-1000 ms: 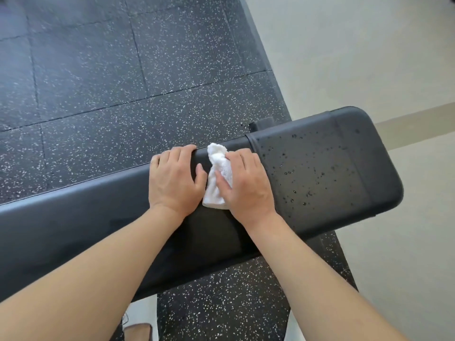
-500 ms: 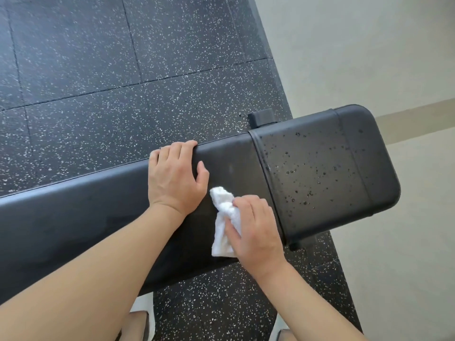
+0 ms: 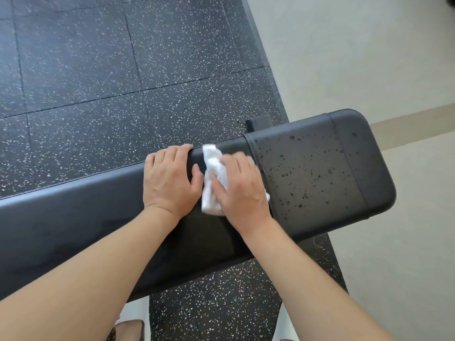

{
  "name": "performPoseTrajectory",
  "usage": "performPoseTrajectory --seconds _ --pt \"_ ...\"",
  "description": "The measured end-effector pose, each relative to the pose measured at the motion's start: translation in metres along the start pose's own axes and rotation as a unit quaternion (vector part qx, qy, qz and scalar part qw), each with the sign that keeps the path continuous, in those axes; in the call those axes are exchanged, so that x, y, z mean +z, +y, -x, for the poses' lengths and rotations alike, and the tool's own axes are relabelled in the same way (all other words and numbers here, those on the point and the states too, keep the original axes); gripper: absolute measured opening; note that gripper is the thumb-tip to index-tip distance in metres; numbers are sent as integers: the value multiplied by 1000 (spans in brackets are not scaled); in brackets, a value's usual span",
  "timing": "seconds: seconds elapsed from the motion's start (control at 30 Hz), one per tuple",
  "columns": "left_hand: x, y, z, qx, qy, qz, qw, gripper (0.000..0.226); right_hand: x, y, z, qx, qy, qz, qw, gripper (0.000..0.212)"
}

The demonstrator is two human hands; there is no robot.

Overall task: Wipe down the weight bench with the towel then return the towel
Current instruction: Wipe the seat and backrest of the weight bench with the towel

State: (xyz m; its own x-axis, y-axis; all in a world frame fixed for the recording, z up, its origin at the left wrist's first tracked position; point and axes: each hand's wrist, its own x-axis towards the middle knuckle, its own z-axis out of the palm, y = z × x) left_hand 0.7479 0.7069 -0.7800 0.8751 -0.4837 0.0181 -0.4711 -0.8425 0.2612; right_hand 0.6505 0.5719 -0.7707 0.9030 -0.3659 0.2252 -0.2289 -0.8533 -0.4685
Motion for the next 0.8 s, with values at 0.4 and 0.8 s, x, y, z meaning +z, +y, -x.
performPoseTrajectory --seconds 0.4,0.8 --pt "1 0 1 -1 7 3 1000 50 -80 15 58 16 29 -75 997 24" --pt "-4 3 1 -7 -5 0 1000 50 -46 62 16 34 12 22 999 24"
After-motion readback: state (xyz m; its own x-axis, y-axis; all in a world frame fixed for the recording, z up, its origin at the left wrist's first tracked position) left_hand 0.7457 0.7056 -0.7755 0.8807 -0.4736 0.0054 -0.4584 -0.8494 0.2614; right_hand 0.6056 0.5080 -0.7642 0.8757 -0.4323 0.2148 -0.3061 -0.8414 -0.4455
